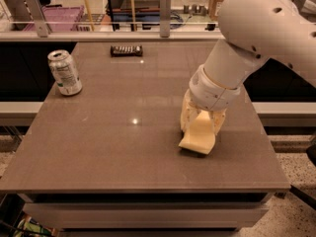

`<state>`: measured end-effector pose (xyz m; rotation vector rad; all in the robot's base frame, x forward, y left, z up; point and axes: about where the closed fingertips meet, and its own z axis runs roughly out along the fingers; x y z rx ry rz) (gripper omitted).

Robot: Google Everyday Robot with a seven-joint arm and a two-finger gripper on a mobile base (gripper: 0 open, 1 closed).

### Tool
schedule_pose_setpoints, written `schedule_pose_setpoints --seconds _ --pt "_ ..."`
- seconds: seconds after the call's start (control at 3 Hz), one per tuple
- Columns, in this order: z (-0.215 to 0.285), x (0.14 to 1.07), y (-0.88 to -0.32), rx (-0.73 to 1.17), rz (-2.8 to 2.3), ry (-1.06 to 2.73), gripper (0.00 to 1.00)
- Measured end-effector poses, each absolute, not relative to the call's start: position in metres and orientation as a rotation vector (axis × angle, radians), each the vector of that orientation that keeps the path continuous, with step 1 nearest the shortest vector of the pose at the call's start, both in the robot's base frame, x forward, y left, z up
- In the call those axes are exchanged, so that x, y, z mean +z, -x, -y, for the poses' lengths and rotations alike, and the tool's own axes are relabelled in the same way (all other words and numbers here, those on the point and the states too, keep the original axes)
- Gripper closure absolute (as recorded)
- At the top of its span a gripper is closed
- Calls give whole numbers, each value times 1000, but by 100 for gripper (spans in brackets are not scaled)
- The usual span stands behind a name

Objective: Move sponge near 7up can

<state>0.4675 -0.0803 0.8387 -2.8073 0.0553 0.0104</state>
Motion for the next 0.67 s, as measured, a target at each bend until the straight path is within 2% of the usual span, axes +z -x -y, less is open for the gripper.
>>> schedule_pose_setpoints --seconds 0.67 --pt "64 857 -497 -61 -56 2771 100"
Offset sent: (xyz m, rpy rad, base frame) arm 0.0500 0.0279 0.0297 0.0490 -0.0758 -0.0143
